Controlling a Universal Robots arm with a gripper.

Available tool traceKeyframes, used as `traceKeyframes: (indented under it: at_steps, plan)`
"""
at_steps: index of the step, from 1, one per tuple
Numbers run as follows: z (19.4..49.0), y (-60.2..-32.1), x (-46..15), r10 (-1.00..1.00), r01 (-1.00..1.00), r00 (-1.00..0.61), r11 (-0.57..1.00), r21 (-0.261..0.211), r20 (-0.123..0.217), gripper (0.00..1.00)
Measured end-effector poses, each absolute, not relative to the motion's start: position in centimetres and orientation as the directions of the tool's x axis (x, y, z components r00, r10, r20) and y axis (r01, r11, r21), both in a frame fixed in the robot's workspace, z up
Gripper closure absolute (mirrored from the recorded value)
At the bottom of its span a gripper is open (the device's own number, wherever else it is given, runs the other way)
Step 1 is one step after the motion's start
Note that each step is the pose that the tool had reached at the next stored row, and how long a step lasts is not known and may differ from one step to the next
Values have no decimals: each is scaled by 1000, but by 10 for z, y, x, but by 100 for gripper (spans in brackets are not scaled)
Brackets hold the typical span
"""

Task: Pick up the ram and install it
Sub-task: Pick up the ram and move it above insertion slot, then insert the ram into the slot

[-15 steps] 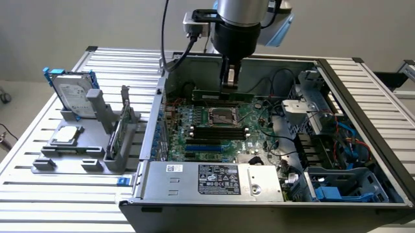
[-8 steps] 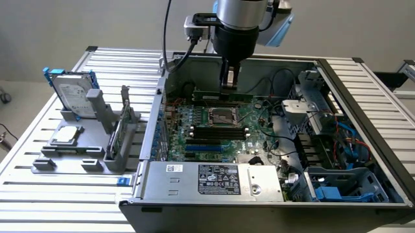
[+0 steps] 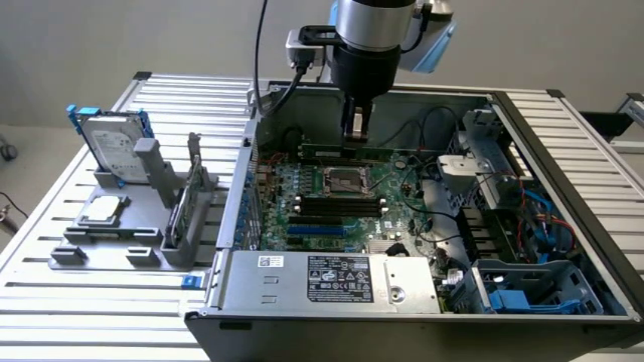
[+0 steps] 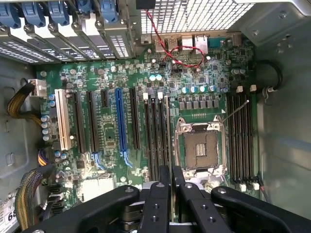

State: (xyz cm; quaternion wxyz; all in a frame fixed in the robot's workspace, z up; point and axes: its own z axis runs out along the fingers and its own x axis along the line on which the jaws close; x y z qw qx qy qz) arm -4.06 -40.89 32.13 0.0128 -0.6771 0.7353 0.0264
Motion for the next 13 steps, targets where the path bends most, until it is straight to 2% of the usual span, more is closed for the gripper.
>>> traceKeyframes:
  at_steps: [13]
  plan:
    - [321,-409,-41,-995,-996,-83,82,22,-54,86]
